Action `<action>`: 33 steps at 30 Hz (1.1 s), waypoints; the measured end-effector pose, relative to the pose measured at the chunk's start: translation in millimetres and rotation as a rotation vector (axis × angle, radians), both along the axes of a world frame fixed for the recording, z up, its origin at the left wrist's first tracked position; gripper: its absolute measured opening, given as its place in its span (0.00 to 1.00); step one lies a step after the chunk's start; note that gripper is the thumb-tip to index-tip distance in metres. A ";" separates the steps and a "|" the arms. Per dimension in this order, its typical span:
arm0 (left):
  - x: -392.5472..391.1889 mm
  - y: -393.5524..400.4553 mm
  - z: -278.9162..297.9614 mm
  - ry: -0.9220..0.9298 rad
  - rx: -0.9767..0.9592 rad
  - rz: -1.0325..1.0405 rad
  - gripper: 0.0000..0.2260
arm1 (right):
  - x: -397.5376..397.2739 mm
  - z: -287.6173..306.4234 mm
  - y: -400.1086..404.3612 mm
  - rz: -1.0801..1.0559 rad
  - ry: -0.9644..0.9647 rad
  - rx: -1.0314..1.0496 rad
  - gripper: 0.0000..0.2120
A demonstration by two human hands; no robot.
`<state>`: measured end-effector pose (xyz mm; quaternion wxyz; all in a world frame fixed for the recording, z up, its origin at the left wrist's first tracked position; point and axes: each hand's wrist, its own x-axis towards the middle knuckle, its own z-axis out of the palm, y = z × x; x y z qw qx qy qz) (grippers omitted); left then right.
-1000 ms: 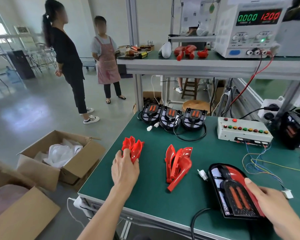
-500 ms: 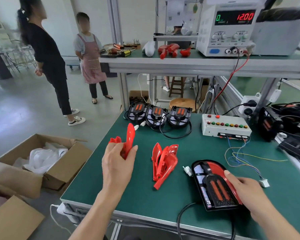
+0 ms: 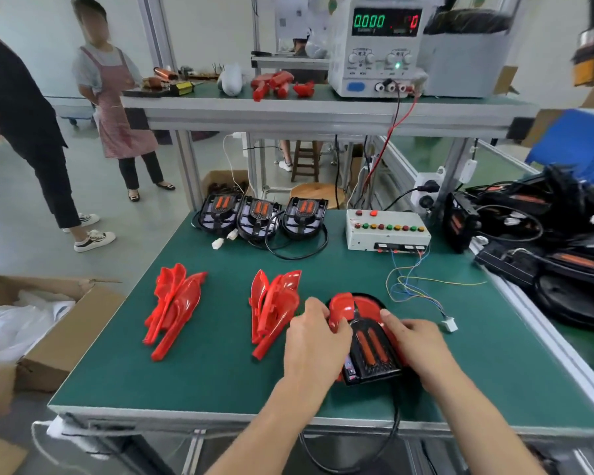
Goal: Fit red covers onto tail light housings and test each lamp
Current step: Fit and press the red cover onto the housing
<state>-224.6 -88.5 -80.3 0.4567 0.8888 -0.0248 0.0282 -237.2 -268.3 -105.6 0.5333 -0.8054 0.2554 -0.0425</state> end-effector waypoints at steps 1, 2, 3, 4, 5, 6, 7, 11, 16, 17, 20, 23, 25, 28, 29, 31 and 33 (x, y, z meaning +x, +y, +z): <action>0.1 -2.0 -0.9 -0.014 0.040 -0.003 0.08 | -0.7 -0.4 -0.5 0.011 0.002 -0.001 0.29; 0.4 -3.7 -1.1 -0.026 0.086 -0.007 0.08 | -1.7 -0.5 -0.7 0.024 0.002 -0.004 0.26; 1.1 -4.9 -0.8 -0.035 0.134 -0.011 0.09 | -2.8 -0.1 -0.5 0.033 -0.004 -0.005 0.23; 2.2 -5.9 0.3 -0.042 0.180 -0.015 0.09 | -3.0 0.4 -0.6 0.038 -0.012 -0.004 0.21; 3.0 -6.9 1.5 -0.045 0.222 -0.018 0.09 | -3.0 0.4 -1.0 0.039 -0.020 -0.006 0.21; 2.9 -8.2 2.4 -0.046 0.258 -0.023 0.09 | -3.2 0.1 -1.3 0.038 -0.023 -0.013 0.21; 2.8 -9.8 3.1 -0.051 0.288 -0.030 0.09 | -3.4 -0.1 -1.4 0.035 -0.024 -0.025 0.22; 2.3 -16.1 5.0 -0.079 0.375 -0.054 0.09 | -4.4 -0.8 -1.2 0.022 -0.036 -0.052 0.25; 7.4 -19.3 5.3 -0.080 0.450 -0.078 0.09 | -4.2 -2.0 -2.8 0.025 -0.040 -0.034 0.24; 7.5 -20.2 4.7 -0.082 0.482 -0.088 0.09 | -4.5 -1.9 -2.9 0.024 -0.042 -0.034 0.24; 6.4 -22.0 2.0 -0.080 0.521 -0.091 0.08 | -4.5 -2.9 -2.6 0.021 -0.045 -0.039 0.24; 6.8 -24.5 1.2 -0.066 0.502 -0.066 0.07 | -3.9 -2.7 -2.5 0.014 -0.030 -0.037 0.24; 7.2 -27.5 1.1 -0.066 0.502 -0.062 0.07 | -3.5 -2.7 -2.5 0.015 -0.013 -0.032 0.23; 8.1 -30.9 1.4 -0.062 0.524 -0.056 0.09 | -3.7 -3.3 -2.3 0.013 -0.007 -0.032 0.23; 7.9 -30.8 0.7 -0.063 0.539 -0.055 0.10 | -3.9 -3.2 -2.0 0.014 -0.007 -0.033 0.23; 6.1 -29.2 -1.7 -0.078 0.567 -0.044 0.10 | -4.4 -2.3 -1.1 0.016 -0.013 -0.034 0.24; 2.6 -26.3 -5.2 -0.105 0.583 -0.038 0.11 | -4.8 -1.6 -0.3 0.008 -0.024 -0.039 0.25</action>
